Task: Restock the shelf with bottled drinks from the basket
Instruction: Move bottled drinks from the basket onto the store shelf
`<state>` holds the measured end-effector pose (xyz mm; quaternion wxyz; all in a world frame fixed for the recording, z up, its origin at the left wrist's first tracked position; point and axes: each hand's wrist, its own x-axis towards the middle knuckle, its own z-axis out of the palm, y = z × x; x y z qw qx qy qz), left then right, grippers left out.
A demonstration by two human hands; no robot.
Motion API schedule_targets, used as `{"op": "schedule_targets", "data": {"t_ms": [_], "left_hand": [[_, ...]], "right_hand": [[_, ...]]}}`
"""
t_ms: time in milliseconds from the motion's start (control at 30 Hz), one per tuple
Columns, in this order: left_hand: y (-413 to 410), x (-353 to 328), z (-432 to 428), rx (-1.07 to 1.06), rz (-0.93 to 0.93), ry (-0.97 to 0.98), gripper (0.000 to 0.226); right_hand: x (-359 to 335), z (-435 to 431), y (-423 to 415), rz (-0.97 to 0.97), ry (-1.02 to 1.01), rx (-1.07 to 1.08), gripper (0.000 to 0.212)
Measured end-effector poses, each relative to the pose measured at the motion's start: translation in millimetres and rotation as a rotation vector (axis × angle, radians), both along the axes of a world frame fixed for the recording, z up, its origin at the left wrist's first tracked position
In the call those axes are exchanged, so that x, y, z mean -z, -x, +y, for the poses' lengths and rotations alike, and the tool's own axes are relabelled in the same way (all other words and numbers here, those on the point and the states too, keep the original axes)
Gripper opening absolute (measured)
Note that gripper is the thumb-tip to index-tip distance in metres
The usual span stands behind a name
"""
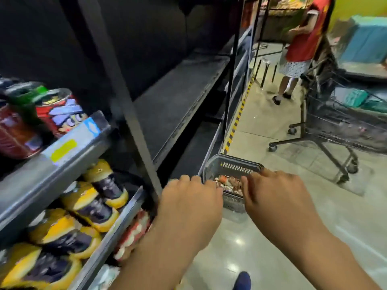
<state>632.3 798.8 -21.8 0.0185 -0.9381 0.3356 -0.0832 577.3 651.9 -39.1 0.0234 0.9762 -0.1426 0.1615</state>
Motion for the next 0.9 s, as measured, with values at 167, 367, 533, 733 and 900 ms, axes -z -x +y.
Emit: {"op": "schedule_targets", "data": {"t_ms": [167, 367, 533, 733, 900], "left_hand": [[-74, 45, -118, 0.176, 0.08, -0.223, 0.022], [-168, 87, -235, 0.11, 0.249, -0.254, 0.029], [-251, 152, -299, 0.054, 0.454, -0.27, 0.035], [-358, 274, -351, -0.043, 0.693, -0.403, 0.042], [-427, 396, -385, -0.094, 0.855, -0.501, 0.037]], "right_hand": [[27, -111, -48, 0.273, -0.01, 0.152, 0.042], [68, -210, -128, 0.419, -0.096, 0.144, 0.04], [129, -268, -206, 0.54, -0.168, 0.189, 0.033], [230, -326, -297, 0.668, -0.311, 0.278, 0.035], [346, -368, -350, 0.812, -0.463, 0.36, 0.03]]}}
